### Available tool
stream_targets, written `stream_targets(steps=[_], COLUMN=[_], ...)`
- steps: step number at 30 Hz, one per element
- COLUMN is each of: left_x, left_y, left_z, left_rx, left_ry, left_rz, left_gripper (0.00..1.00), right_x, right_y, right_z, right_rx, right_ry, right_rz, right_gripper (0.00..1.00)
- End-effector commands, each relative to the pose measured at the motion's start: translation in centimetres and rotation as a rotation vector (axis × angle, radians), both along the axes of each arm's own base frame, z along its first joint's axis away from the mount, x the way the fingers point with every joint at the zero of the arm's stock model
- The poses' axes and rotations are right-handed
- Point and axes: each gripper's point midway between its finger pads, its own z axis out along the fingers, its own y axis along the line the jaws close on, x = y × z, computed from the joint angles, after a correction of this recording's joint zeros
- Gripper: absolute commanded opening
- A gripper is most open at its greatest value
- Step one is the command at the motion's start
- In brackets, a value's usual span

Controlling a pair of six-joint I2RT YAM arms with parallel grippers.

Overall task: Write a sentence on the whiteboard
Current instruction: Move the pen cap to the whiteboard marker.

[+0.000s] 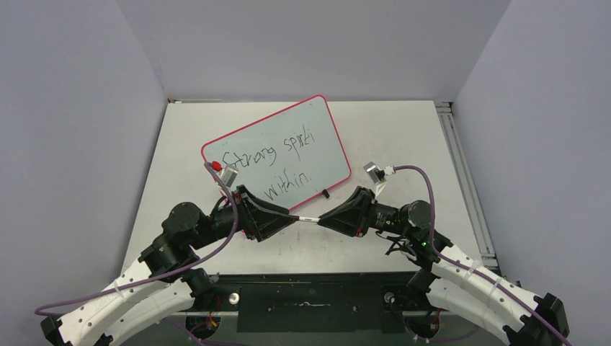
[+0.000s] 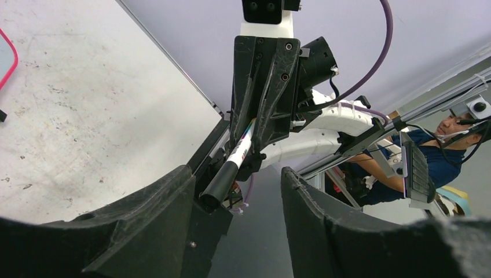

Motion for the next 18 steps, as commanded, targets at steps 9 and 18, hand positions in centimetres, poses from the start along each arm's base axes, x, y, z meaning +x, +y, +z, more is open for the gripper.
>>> stream_targets(steps=[9, 18], left_x=[-0.29, -0.27], left_y=[0.03, -0.05], left_z=[1.56, 1.74], left_rx=[-0.077, -0.085], left_ry=[-0.021, -0.030], left_rz=[-0.016, -0.019], left_gripper=[0.35, 0.31], right_x=[-1.11, -1.13], right_y=[-0.32, -0.20], right_z=[2.25, 1.88], right_rx=[0.097, 0.081], right_ry=[-0.061, -0.053], right_rz=[0.032, 0.036], right_gripper=[0.05, 0.05])
